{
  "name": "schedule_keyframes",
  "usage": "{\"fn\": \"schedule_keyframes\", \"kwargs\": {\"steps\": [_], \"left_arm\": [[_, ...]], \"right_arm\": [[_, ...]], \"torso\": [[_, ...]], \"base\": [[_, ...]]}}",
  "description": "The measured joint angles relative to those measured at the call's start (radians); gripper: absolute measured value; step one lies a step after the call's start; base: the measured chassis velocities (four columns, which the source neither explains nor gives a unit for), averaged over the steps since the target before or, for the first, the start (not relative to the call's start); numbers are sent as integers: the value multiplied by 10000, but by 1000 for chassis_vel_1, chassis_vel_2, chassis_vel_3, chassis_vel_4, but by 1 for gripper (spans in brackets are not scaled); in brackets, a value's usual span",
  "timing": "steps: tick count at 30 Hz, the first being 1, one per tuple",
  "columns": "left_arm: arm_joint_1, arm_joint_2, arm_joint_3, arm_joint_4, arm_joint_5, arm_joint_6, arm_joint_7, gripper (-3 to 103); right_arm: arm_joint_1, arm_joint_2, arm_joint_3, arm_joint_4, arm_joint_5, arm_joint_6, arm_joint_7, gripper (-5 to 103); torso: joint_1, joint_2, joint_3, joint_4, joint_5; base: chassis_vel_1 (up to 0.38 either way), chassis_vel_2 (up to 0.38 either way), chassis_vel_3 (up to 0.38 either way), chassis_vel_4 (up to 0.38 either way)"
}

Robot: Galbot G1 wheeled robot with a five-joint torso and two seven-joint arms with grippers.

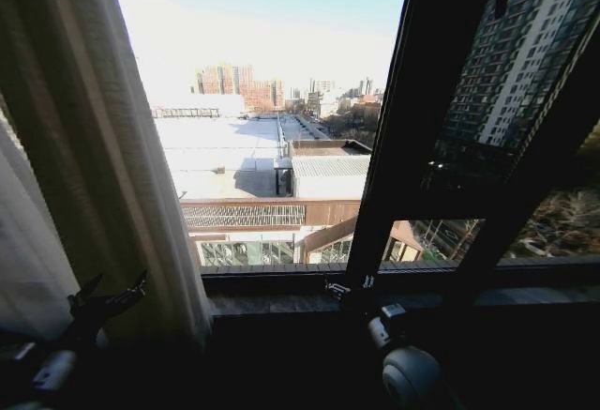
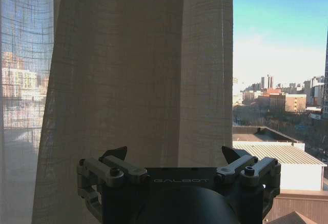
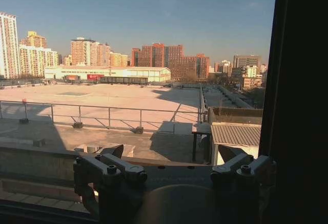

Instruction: Open the curtains by pulling them apart, changing their state from closed to fully open.

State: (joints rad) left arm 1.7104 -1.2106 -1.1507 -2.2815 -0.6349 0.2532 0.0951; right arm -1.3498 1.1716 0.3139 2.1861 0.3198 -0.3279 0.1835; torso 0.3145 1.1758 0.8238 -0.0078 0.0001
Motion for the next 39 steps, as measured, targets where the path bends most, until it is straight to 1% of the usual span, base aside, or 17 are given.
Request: {"fn": "schedule_keyframes", "kwargs": {"steps": [7, 9, 14, 18, 20, 21, 23, 25, 27, 32, 39], "left_arm": [[58, -32, -32, 21, 6, -33, 40, 100], [172, -233, -20, -87, 39, -35, 65, 100], [256, -381, 52, -132, 61, -25, 79, 100], [219, -361, 107, -147, 75, -10, 104, 100], [219, -351, 107, -147, 70, -8, 108, 100], [231, -326, 94, -135, 52, -8, 133, 100], [260, -314, 64, -83, 32, -12, 166, 100], [268, -312, 57, -69, 30, -15, 171, 100], [317, -313, 6, 35, 20, -76, 291, 100], [333, -344, 2, 186, 16, -152, 389, 100], [323, -289, -39, 259, -7, -209, 401, 100]], "right_arm": [[69, 50, -83, -125, -220, 132, -131, 100], [75, 215, -192, -316, -663, 217, -256, 100], [306, 225, 65, -772, -677, 209, -183, 100], [598, -109, 1091, -1768, -311, 248, -162, 100], [624, -139, 1242, -1878, -225, 255, -168, 100], [684, -190, 1622, -2147, 7, 267, -200, 100], [726, -240, 2028, -2414, 277, 278, -251, 100], [728, -249, 2085, -2452, 317, 285, -266, 100], [691, -357, 2477, -2654, 550, 374, -442, 100], [539, -382, 2601, -2612, 562, 440, -713, 100], [517, -216, 2411, -2369, 330, 463, -730, 100]], "torso": [[0, -1, 0, 2, 0], [-9, 4, -4, 2, 2], [-8, 3, -3, 3, 2], [-6, 3, -3, 1, 2], [-6, 2, -2, 1, 2], [-6, 3, -2, 0, 4], [-6, 3, -3, 1, 4], [-6, 3, -3, 1, 3], [-6, 3, -2, 0, 2], [-6, 2, -2, 1, 2], [-5, 3, -2, 1, 1]], "base": [[-16, 14, 16, -15], [0, 0, 0, 0], [0, 0, 0, 0], [0, 0, 0, 0], [0, 0, 0, 0], [0, 0, 0, 0], [0, 0, 0, 0], [0, 0, 0, 0], [0, 0, 0, 0], [0, 0, 0, 0], [0, 0, 0, 0]]}}
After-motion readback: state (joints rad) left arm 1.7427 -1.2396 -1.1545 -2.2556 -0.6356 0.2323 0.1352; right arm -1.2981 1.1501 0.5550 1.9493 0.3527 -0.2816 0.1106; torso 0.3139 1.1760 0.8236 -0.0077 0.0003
